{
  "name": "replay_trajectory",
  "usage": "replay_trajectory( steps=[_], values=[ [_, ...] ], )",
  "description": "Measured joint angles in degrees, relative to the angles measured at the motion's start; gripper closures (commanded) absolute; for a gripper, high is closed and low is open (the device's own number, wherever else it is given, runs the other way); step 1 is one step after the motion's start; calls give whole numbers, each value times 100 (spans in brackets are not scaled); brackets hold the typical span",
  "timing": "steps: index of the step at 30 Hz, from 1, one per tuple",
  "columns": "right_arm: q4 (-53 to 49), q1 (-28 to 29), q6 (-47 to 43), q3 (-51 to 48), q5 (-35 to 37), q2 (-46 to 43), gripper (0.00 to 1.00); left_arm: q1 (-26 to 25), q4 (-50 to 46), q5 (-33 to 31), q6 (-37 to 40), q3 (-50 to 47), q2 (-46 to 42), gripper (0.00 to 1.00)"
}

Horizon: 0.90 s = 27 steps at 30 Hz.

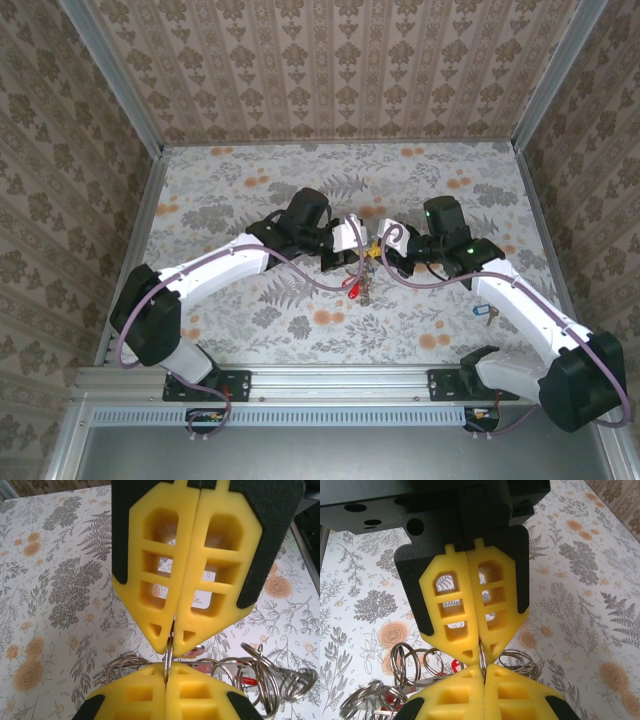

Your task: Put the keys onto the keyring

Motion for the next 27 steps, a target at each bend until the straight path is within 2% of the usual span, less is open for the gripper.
replay_trajectory(
  steps=[4, 8, 20, 24, 27],
  values=[
    [293, -17, 42, -177, -24, -83, 85, 74, 332, 247, -168, -170, -11, 100],
    [542, -66, 162, -326, -245, -79, 83, 201, 723, 560, -396, -490, -42, 100],
    [925, -260, 306, -514, -664, 24, 82, 289, 1357, 1038, -728, -719, -177, 100],
    [1003, -291, 317, -535, -730, 72, 87, 313, 1384, 1067, -750, -723, -181, 100],
    [1040, -310, 352, -535, -791, 72, 86, 326, 1412, 1067, -752, -732, -181, 100]
  ],
)
